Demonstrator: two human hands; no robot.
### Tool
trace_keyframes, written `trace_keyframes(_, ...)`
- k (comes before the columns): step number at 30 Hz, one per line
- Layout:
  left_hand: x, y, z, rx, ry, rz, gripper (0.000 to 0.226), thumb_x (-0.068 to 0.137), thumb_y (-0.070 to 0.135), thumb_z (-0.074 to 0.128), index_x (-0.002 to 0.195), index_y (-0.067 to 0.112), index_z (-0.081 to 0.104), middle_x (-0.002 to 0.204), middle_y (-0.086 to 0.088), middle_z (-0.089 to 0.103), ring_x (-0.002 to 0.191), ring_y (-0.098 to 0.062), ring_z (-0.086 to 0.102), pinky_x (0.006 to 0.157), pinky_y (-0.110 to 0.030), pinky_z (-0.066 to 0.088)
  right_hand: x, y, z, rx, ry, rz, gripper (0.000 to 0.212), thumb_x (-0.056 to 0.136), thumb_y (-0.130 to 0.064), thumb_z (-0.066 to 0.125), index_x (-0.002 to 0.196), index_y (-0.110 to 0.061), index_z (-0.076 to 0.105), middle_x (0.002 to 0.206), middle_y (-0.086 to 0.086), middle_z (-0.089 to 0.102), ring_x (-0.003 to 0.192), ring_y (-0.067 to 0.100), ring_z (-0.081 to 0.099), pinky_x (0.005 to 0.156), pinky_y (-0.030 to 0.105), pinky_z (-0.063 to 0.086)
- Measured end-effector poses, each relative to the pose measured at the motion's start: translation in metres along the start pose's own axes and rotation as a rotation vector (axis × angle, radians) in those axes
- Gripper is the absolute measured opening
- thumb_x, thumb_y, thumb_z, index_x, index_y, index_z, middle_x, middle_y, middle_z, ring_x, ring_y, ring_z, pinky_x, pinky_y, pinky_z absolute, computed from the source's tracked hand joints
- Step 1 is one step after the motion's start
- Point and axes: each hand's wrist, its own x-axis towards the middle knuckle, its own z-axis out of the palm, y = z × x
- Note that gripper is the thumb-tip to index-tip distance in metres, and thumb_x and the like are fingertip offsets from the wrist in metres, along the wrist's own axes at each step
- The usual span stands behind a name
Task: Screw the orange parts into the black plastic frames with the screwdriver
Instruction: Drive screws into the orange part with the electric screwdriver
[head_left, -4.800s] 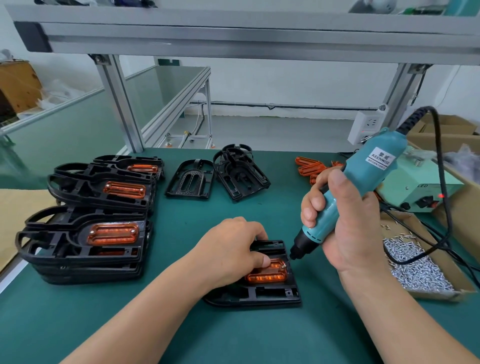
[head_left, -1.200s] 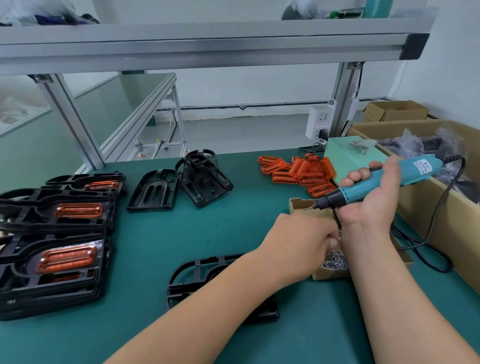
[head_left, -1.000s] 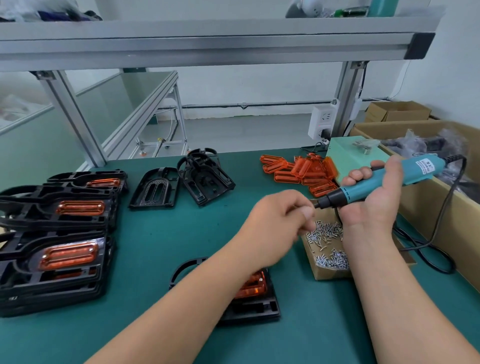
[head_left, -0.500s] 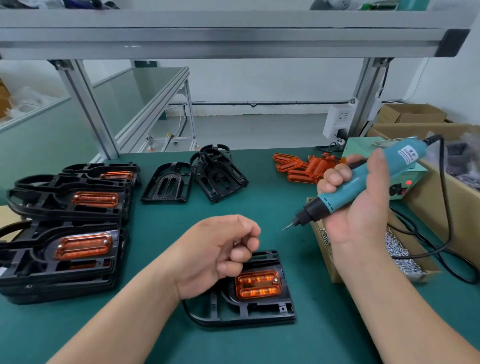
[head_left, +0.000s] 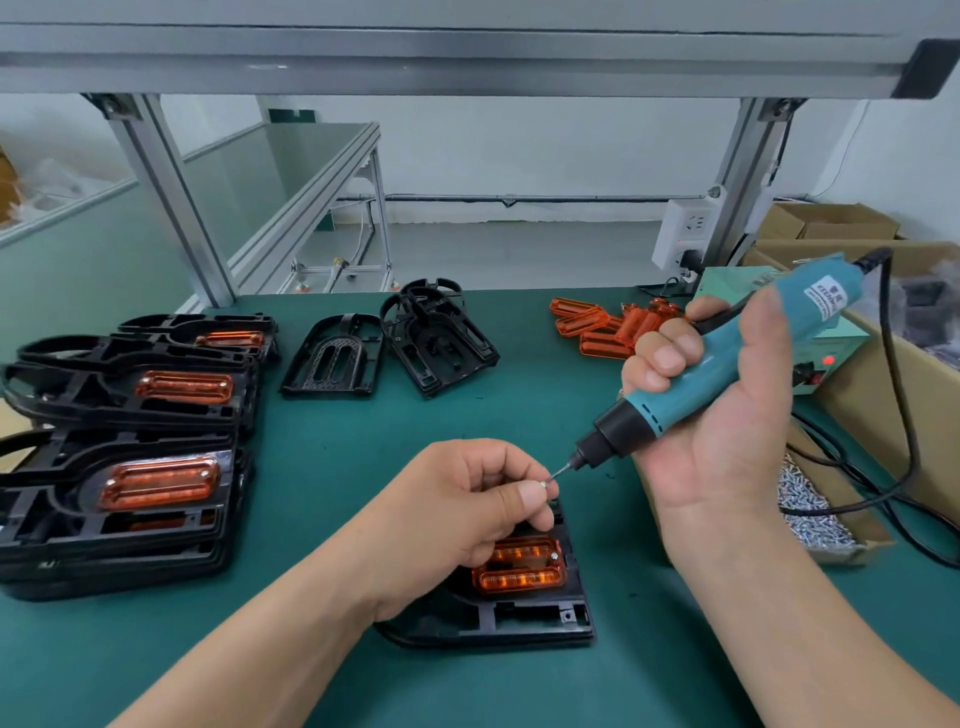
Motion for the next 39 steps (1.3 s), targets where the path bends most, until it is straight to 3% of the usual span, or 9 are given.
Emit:
trace_keyframes(12, -0.002, 0.002, 0.001, 0.020, 0.019, -0.034, 0.016, 0.104, 0.010, 0.064, 0.096, 0.015, 0.077, 0.091, -0.008, 0.075, 0.055, -0.009, 0.035, 0.050, -0.020, 0.032, 0.000, 0.002, 0.000, -0.024, -0.014, 0.008, 0.033, 0.106, -0.046, 0.056, 0.092, -0.017, 0.059, 0.072, -0.004, 0.045, 0.062, 0.010, 0.047, 0.057, 0.022, 0.044)
trace_keyframes(20, -0.002, 0.000, -0.004, 0.331, 0.102, 0.022, 0.013, 0.100, 0.024, 0.067, 0.092, 0.028, 0.076, 0.092, 0.003, 0.079, 0.050, -0.005, 0.039, 0.051, -0.015, 0.036, -0.003, 0.008, 0.002, -0.094, -0.064, 0.019, 0.034, 0.106, -0.049, 0.054, 0.094, -0.018, 0.060, 0.074, -0.003, 0.047, 0.063, 0.011, 0.049, 0.057, 0.022, 0.043)
trace_keyframes(25, -0.003, 0.000, -0.004, 0.268, 0.032, -0.018, 0.018, 0.094, 0.033, 0.064, 0.092, 0.021, 0.077, 0.084, 0.005, 0.075, 0.053, -0.007, 0.038, 0.051, -0.019, 0.034, -0.005, 0.009, 0.003, -0.093, -0.102, 0.014, 0.036, 0.108, -0.050, 0.048, 0.095, -0.019, 0.060, 0.074, -0.004, 0.047, 0.063, 0.011, 0.049, 0.058, 0.023, 0.043)
trace_keyframes(29, -0.003, 0.003, -0.004, 0.125, -0.030, -0.068, 0.017, 0.094, 0.028, 0.065, 0.093, 0.018, 0.078, 0.085, -0.005, 0.072, 0.054, -0.008, 0.035, 0.050, -0.019, 0.031, -0.005, 0.008, 0.002, -0.083, -0.123, 0.023, 0.035, 0.107, -0.051, 0.050, 0.097, -0.019, 0.059, 0.074, -0.004, 0.047, 0.064, 0.010, 0.049, 0.059, 0.023, 0.044)
trace_keyframes(39, -0.001, 0.001, -0.005, 0.397, 0.186, 0.042, 0.016, 0.098, 0.025, 0.069, 0.085, 0.031, 0.075, 0.085, 0.006, 0.079, 0.045, 0.001, 0.042, 0.048, -0.008, 0.034, -0.002, 0.018, 0.000, -0.100, 0.018, 0.014, 0.034, 0.101, -0.050, 0.059, 0.097, -0.017, 0.057, 0.076, -0.001, 0.049, 0.067, 0.013, 0.053, 0.063, 0.025, 0.048)
